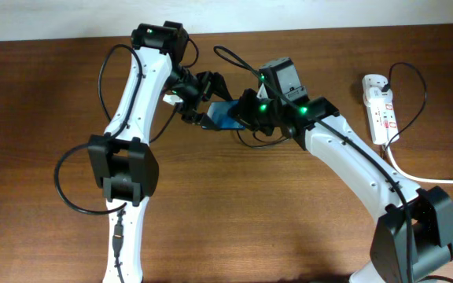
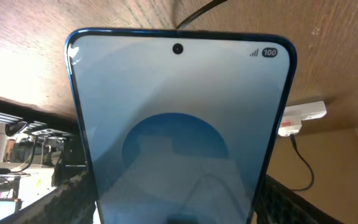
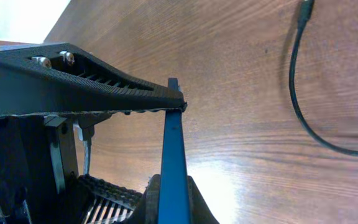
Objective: Plug charger to phone and switch on socket
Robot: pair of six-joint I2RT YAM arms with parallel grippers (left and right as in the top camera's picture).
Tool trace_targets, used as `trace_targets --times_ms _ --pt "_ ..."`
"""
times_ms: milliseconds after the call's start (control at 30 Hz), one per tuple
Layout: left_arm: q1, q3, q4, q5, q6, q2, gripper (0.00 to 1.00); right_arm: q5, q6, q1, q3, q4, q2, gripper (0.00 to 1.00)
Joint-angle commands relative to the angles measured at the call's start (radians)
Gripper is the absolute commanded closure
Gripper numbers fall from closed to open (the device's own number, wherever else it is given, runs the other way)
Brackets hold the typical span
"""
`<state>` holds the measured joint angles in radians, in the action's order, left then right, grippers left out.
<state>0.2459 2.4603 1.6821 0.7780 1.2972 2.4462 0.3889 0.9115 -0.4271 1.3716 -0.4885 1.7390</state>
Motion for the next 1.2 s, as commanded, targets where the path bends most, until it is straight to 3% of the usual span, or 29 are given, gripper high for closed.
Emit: trace_targets --times_ms 0,33,133,200,233,267,333,367,400,433,500,567,767,900,933,1000,1067,1167 --pt "-0.003 0.025 -0.002 -0.058 -0.169 -0.011 0.06 0.025 -0.074 0.04 0.014 -0.072 -0.033 0.96" --pt "-0.007 0.025 -0.01 -0.062 -0.216 -0.011 0.0 0.026 -0.092 0.06 0.014 -0.091 -0.047 0.96" --pt "-0.01 0.025 -0.048 -0.061 -0.298 -0.011 0.01 0.026 -0.109 0.124 0.014 -0.139 -0.1 0.96" --pt "-0.014 0.025 -0.097 -0.022 -0.433 -0.011 0.0 0.021 -0.155 0.169 0.014 -0.164 -0.158 0.96" --pt "-0.016 0.025 -0.138 0.037 -0.571 -0.011 0.0 0.01 -0.176 0.195 0.014 -0.18 -0.198 0.96" --pt "-0.019 0.025 -0.193 0.117 -0.669 -0.011 0.09 -0.026 -0.18 0.226 0.014 -0.208 -0.259 0.96" --pt "-0.02 0.025 -0.252 0.223 -0.69 -0.011 0.1 -0.085 -0.179 0.245 0.014 -0.231 -0.333 0.96" --pt "-0.02 0.025 -0.285 0.301 -0.741 -0.011 0.02 -0.122 -0.179 0.245 0.014 -0.23 -0.378 0.96" --pt "-0.02 0.025 -0.348 0.446 -0.825 -0.011 0.01 -0.173 -0.153 0.244 0.014 -0.23 -0.419 0.96" --pt "-0.02 0.025 -0.379 0.496 -0.82 -0.011 0.01 -0.21 -0.113 0.244 0.014 -0.23 -0.43 0.96" --pt "-0.02 0.025 -0.438 0.552 -0.756 -0.011 0.01 -0.301 0.101 0.244 0.014 -0.22 -0.424 0.96" --pt "-0.02 0.025 -0.489 0.581 -0.676 -0.011 0.01 -0.306 0.197 0.233 0.014 -0.111 -0.383 0.96" --pt "-0.02 0.025 -0.72 0.659 -0.409 -0.011 0.0 -0.308 0.314 0.125 0.014 0.224 -0.245 0.96" --pt "-0.019 0.025 -1.07 0.619 -0.091 -0.011 0.05 -0.349 0.366 0.071 0.014 0.316 -0.198 0.96" --pt "-0.019 0.025 -1.106 0.603 -0.056 -0.011 0.07 -0.357 0.365 0.067 0.014 0.329 -0.195 0.96" --pt "-0.019 0.025 -1.147 0.558 -0.001 -0.011 0.17 -0.386 0.388 0.066 0.014 0.354 -0.195 0.96" --pt "-0.019 0.025 -1.151 0.534 0.053 -0.011 0.33 -0.422 0.443 0.066 0.014 0.355 -0.192 0.96" --pt "-0.013 0.025 -1.311 0.535 0.211 -0.011 0.51 -0.483 0.584 0.066 0.014 0.369 -0.158 0.96"
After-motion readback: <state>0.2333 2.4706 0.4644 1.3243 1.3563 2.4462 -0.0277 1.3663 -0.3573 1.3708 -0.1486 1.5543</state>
